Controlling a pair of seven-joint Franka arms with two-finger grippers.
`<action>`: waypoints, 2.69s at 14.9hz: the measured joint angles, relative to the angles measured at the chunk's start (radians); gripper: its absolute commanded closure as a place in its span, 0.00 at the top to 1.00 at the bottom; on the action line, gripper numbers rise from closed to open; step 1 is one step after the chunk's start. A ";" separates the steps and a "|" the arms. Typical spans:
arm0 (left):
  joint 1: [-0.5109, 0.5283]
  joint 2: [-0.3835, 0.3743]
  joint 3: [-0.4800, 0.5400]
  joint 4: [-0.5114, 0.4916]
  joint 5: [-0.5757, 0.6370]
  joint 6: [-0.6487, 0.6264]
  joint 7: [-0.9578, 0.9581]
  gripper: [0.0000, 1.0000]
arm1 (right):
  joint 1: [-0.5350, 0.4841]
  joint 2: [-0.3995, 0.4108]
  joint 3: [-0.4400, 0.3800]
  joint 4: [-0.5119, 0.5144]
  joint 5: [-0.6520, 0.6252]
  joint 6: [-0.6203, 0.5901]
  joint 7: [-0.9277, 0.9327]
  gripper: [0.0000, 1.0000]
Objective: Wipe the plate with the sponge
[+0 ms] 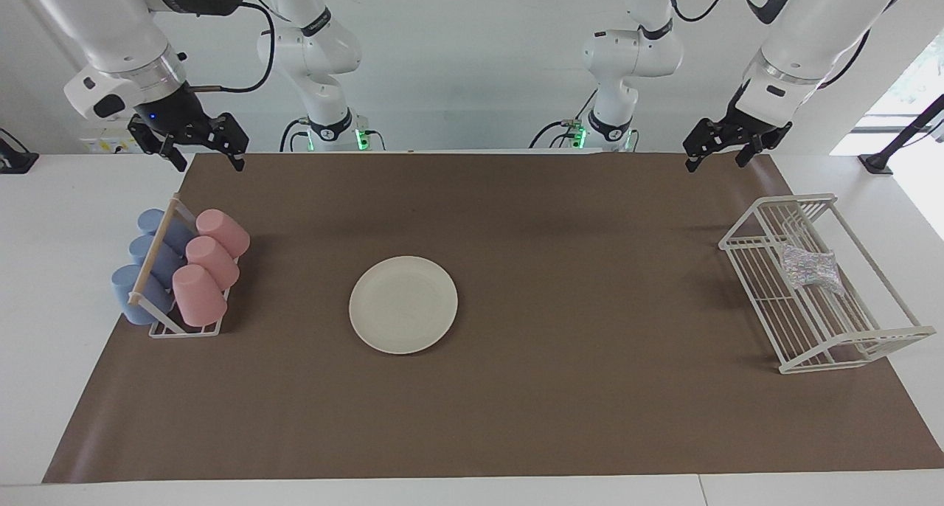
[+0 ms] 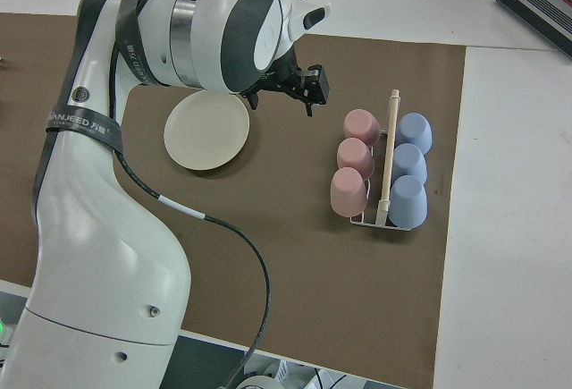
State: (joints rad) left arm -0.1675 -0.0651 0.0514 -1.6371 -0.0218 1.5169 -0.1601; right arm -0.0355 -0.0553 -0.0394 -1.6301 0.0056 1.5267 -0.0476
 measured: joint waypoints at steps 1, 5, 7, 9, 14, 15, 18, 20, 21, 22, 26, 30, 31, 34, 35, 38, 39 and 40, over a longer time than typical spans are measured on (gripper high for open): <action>0.000 0.000 0.000 0.000 0.000 0.000 0.000 1.00 | 0.000 0.000 0.000 0.000 0.000 0.000 0.000 1.00; 0.000 0.000 0.001 0.000 0.000 0.000 0.000 1.00 | 0.000 0.000 0.000 0.000 0.000 0.000 0.000 1.00; 0.002 0.000 0.003 0.000 0.000 0.000 0.000 1.00 | 0.000 0.000 0.000 0.000 0.000 0.000 0.000 1.00; 0.003 0.000 0.006 -0.007 0.000 0.001 -0.013 1.00 | 0.000 0.000 0.000 0.000 0.000 0.000 0.000 1.00; -0.021 0.010 -0.008 -0.096 0.171 0.107 -0.134 1.00 | 0.000 0.000 0.000 0.000 0.000 0.000 0.000 1.00; -0.037 0.025 -0.010 -0.107 0.228 0.118 -0.148 1.00 | 0.000 0.000 0.000 0.000 0.000 0.000 0.000 1.00; -0.066 0.114 -0.014 -0.117 0.427 0.150 -0.185 1.00 | 0.000 0.000 0.000 0.000 0.000 0.000 0.000 1.00; -0.076 0.198 -0.014 -0.118 0.566 0.196 -0.225 1.00 | 0.000 0.000 0.000 0.000 0.000 0.000 0.000 1.00; -0.075 0.232 -0.013 -0.117 0.626 0.216 -0.237 1.00 | 0.000 0.000 0.000 0.000 0.000 0.000 0.000 1.00; -0.074 0.258 -0.008 -0.117 0.687 0.228 -0.244 1.00 | 0.000 0.000 0.000 0.000 0.000 0.000 0.000 1.00; -0.069 0.354 0.001 -0.115 0.905 0.260 -0.298 1.00 | 0.000 0.000 0.000 0.000 0.000 0.000 0.010 1.00; -0.035 0.423 0.003 -0.088 1.044 0.281 -0.315 1.00 | 0.000 0.000 0.000 0.000 0.000 -0.001 0.024 1.00; -0.022 0.425 0.003 -0.084 1.057 0.302 -0.315 0.99 | 0.000 0.000 0.000 0.000 0.000 -0.006 0.038 1.00; -0.003 0.425 0.004 -0.080 1.064 0.320 -0.315 0.68 | 0.000 0.000 0.001 0.000 0.000 -0.017 0.067 1.00; -0.002 0.425 0.004 -0.080 1.064 0.322 -0.315 0.45 | 0.000 -0.001 0.002 0.000 0.000 -0.017 0.074 1.00; -0.002 0.426 0.002 -0.080 1.064 0.324 -0.315 0.00 | 0.002 -0.001 0.003 0.000 0.000 -0.017 0.097 1.00; -0.002 0.426 0.001 -0.080 1.064 0.326 -0.315 0.00 | 0.003 -0.001 0.006 0.000 0.001 -0.017 0.114 1.00; -0.002 0.426 0.001 -0.080 1.064 0.328 -0.315 0.00 | 0.004 -0.001 0.010 0.000 0.004 -0.017 0.138 1.00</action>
State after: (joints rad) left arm -0.1695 0.3604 0.0521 -1.7175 1.0422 1.8447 -0.4749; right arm -0.0320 -0.0567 -0.0298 -1.6302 0.0092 1.5093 0.0899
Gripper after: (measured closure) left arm 0.568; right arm 0.000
